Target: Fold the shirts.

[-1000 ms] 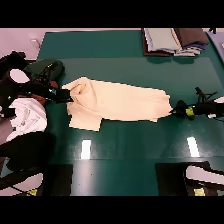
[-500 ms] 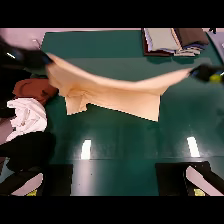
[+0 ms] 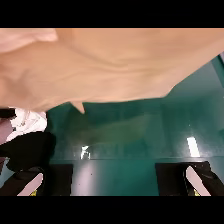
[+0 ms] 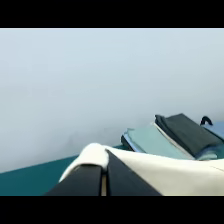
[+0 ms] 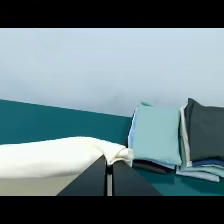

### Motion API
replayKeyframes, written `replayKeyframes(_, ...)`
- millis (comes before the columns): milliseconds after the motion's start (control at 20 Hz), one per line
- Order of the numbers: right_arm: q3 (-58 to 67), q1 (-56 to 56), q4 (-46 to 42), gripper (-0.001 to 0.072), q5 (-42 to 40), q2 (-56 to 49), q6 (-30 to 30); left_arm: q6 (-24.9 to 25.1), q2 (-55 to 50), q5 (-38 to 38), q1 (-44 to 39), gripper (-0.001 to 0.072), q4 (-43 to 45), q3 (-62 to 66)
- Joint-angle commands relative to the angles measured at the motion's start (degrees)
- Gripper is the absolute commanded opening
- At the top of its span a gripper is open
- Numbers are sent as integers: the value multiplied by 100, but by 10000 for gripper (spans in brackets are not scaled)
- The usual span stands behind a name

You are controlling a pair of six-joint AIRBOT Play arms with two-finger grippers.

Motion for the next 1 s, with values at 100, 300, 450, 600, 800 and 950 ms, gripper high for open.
replayKeyframes(100,1502,7,-525,16,1196,-848,387,-127,-2,44,4,25,138,-468)
replayKeyframes(300,601,9,-527,16,1567,-1598,442,-125,-693,-417,4,26,122,-2026)
replayKeyframes(450,-404,223,-811,16,1668,-2347,439,-42,-1744,-551,4,26,-11,-2780)
replayKeyframes(600,-1226,721,-1478,16,1574,-3276,422,90,-3069,-529,4,27,-184,-3014)
replayKeyframes(800,-1497,1187,-1674,16,734,-4511,422,483,-4533,-212,4,26,-577,-2949)
replayKeyframes(950,-791,1349,-1676,16,542,-5149,424,595,-4894,-20,7,26,-481,-2686)
